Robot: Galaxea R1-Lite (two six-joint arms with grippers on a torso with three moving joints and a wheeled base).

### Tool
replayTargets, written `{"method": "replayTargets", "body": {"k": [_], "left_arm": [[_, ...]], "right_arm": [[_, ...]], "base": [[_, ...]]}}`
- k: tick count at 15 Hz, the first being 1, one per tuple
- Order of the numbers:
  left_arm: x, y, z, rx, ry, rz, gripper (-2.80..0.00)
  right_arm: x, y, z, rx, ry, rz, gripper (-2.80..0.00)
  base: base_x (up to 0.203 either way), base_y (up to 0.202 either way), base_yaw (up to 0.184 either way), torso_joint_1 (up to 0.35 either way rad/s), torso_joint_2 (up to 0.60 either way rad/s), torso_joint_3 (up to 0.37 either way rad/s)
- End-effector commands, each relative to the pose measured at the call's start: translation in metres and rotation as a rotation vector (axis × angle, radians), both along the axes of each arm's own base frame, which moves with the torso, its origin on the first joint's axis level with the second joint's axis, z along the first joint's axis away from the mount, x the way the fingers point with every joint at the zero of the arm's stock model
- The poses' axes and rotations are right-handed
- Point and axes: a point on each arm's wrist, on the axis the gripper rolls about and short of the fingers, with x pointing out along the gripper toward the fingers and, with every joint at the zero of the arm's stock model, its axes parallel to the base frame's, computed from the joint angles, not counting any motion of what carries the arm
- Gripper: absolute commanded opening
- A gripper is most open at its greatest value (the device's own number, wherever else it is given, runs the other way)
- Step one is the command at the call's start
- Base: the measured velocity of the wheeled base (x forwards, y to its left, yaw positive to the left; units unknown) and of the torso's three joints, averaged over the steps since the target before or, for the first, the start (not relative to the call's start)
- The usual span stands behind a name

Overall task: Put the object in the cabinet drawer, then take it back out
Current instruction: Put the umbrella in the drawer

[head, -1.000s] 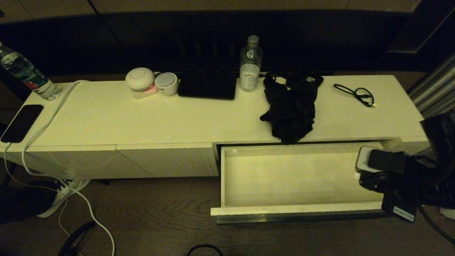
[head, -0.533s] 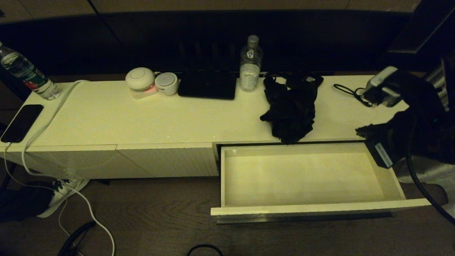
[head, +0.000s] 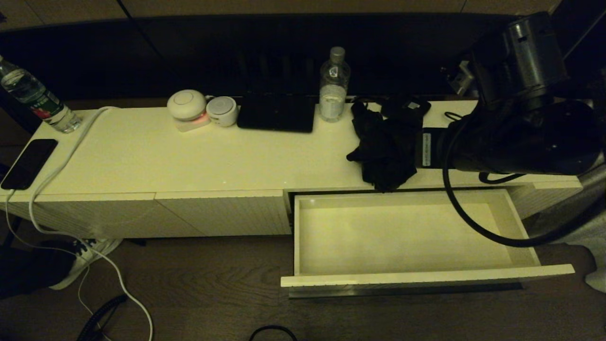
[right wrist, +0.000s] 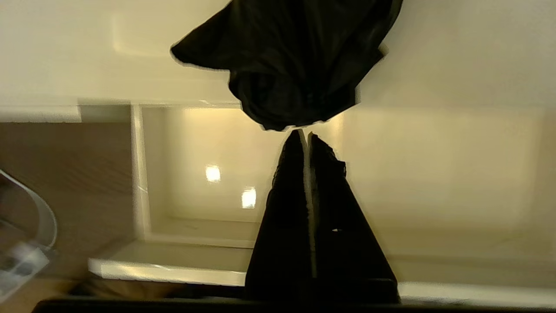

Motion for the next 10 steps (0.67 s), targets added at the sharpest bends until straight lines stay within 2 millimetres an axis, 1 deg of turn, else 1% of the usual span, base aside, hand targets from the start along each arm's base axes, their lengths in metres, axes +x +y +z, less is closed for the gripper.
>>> {"method": "replayTargets", "body": {"k": [1,3,5,7,9,10], "left_arm": [[0.0,0.0,0.0,-0.001,-0.002,0.001,-2.8],[0.0,0.0,0.0,-0.001,-0.001,0.001,-2.8],[0.0,0.0,0.0,-0.001,-0.002,0.001,-2.8],[0.0,0.0,0.0,-0.001,-0.002,0.001,-2.8],[0.0,0.0,0.0,-0.001,-0.002,0.001,-2.8],[0.0,0.0,0.0,-0.001,-0.002,0.0,-2.8]], "right_arm": [[0.024,0.015,-0.015,0.059,0.061,-0.065,0.0],[0.039,0.017,-0.025,0.067,0.085,-0.114,0.0],[0.049,0.016,-0.033,0.043,0.088,-0.165,0.0],[0.054,0.016,-0.038,0.024,0.092,-0.177,0.0],[0.061,0.017,-0.046,-0.007,0.1,-0.196,0.0],[0.068,0.013,-0.051,-0.032,0.105,-0.211,0.0]], "base": [[0.0,0.0,0.0,0.0,0.0,0.0],[0.0,0.0,0.0,0.0,0.0,0.0],[0.0,0.0,0.0,0.0,0.0,0.0],[0.0,0.0,0.0,0.0,0.0,0.0],[0.0,0.0,0.0,0.0,0.0,0.0],[0.0,0.0,0.0,0.0,0.0,0.0]]}}
